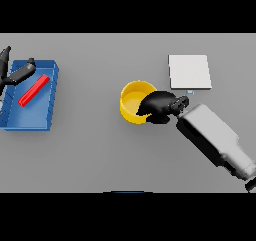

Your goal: Pick up the red beaker and tilt it to pour out 1 green nut into yellow bowl. Pick up the yellow bowl and place it on the metallic measuring scale.

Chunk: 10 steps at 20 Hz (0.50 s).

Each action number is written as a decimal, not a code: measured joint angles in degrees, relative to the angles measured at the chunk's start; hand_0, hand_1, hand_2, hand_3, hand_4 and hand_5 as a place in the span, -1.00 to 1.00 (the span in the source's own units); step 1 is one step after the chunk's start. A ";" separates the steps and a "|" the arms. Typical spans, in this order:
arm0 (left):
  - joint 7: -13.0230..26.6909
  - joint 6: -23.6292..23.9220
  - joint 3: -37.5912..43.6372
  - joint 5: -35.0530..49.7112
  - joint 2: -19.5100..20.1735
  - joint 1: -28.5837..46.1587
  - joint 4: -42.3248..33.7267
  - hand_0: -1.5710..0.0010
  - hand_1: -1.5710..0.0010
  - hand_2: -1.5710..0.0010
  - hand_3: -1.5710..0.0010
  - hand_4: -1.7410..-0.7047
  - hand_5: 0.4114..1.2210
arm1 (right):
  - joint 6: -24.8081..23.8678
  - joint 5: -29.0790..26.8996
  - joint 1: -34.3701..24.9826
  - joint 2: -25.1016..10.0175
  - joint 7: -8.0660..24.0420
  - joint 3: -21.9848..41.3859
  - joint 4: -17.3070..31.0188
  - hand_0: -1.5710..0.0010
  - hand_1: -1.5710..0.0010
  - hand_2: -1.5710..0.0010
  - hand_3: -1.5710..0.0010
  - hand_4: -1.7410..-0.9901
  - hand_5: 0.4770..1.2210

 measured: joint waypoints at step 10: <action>0.20 -0.02 -0.02 0.34 0.73 0.60 -1.83 1.00 1.00 1.00 1.00 0.81 -0.23 | 6.04 -4.88 -2.85 -6.62 5.67 -5.21 -11.52 -0.99 -0.99 -0.97 -0.64 -0.95 1.00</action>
